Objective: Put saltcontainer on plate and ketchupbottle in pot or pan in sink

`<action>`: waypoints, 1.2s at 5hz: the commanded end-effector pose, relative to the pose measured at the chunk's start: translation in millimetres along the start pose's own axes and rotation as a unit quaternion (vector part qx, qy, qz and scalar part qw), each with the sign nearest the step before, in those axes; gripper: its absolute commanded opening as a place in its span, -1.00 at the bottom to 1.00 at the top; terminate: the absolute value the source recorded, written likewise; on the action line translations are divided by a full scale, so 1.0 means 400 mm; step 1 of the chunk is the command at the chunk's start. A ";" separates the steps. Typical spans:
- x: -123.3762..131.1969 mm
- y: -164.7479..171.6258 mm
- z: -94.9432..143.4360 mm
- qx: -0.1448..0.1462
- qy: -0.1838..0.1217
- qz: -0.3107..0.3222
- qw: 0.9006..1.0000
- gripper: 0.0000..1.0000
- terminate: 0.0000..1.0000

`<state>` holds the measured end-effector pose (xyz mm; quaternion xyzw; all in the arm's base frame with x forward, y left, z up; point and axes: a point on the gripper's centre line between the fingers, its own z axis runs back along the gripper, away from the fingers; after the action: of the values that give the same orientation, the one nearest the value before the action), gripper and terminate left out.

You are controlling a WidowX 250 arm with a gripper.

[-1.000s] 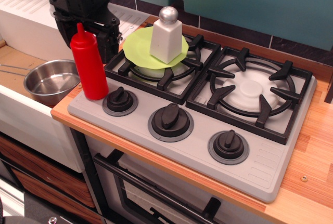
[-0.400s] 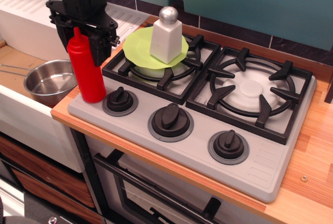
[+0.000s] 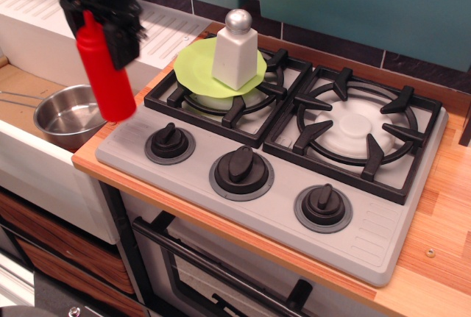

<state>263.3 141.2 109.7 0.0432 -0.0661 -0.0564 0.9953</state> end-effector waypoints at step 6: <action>0.029 0.227 -0.046 0.024 -0.084 -0.088 0.992 -1.00 -1.00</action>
<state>279.1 225.8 81.5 0.0435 -0.1272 -0.1416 0.9807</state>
